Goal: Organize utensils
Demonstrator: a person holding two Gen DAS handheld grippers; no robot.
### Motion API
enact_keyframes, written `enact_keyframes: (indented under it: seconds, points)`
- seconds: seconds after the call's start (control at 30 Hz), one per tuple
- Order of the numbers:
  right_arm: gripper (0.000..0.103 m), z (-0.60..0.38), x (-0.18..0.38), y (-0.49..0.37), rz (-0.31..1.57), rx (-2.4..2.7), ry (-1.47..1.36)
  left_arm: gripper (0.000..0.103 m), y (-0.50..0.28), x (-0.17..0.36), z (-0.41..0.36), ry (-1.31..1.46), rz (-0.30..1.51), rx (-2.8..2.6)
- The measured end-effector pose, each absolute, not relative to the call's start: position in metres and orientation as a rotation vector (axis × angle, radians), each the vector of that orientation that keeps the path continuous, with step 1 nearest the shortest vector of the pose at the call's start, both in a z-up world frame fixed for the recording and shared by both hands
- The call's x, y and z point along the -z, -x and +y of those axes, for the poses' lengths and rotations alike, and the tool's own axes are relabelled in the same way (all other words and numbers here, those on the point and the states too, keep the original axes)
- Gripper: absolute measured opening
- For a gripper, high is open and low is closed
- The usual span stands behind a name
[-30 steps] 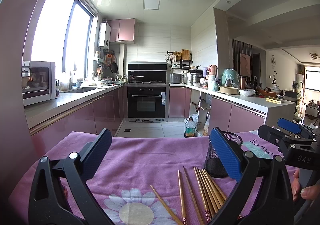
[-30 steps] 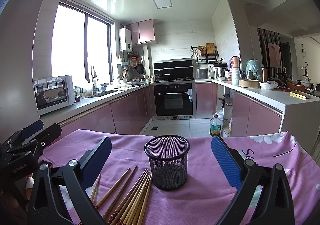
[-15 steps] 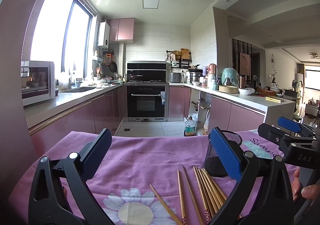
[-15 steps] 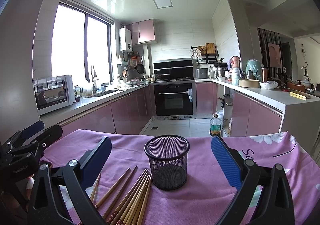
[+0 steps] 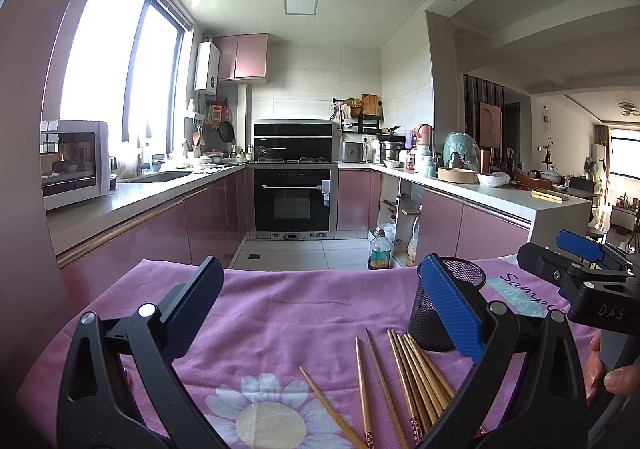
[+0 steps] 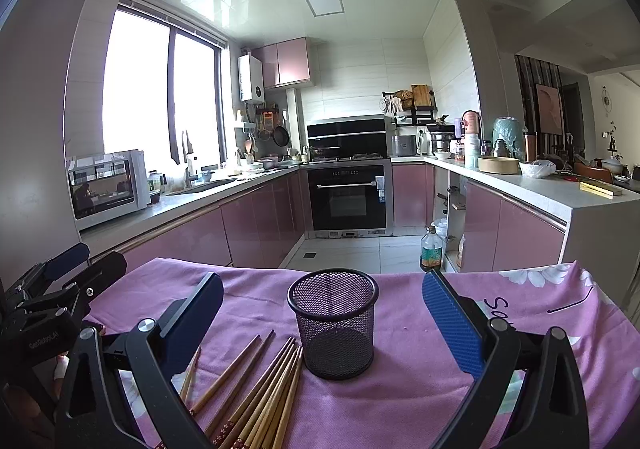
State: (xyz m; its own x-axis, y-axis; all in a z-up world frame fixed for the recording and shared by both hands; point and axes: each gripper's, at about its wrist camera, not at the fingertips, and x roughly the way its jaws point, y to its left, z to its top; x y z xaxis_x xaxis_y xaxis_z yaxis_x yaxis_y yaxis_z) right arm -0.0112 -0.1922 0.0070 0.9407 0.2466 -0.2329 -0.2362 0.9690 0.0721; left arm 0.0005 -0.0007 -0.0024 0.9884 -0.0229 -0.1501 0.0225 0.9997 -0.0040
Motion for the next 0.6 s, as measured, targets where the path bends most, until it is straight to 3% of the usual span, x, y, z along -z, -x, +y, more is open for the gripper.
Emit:
enact_keyframes:
  seconds: [0.27, 0.5, 0.6]
  points:
    - [0.096, -0.191, 0.004, -0.002, 0.342, -0.309, -0.039, 0.097, -0.008, 0.009, -0.001, -0.019, 0.214, 0.043]
    - [0.096, -0.183, 0.035, -0.024, 0.558, -0.374, 0.009, 0.097, -0.038, 0.038, -0.001, -0.073, 0.467, 0.130]
    - [0.085, -0.175, 0.053, -0.032, 0.660, -0.403, 0.036, 0.097, -0.048, 0.058, -0.004, -0.106, 0.567, 0.162]
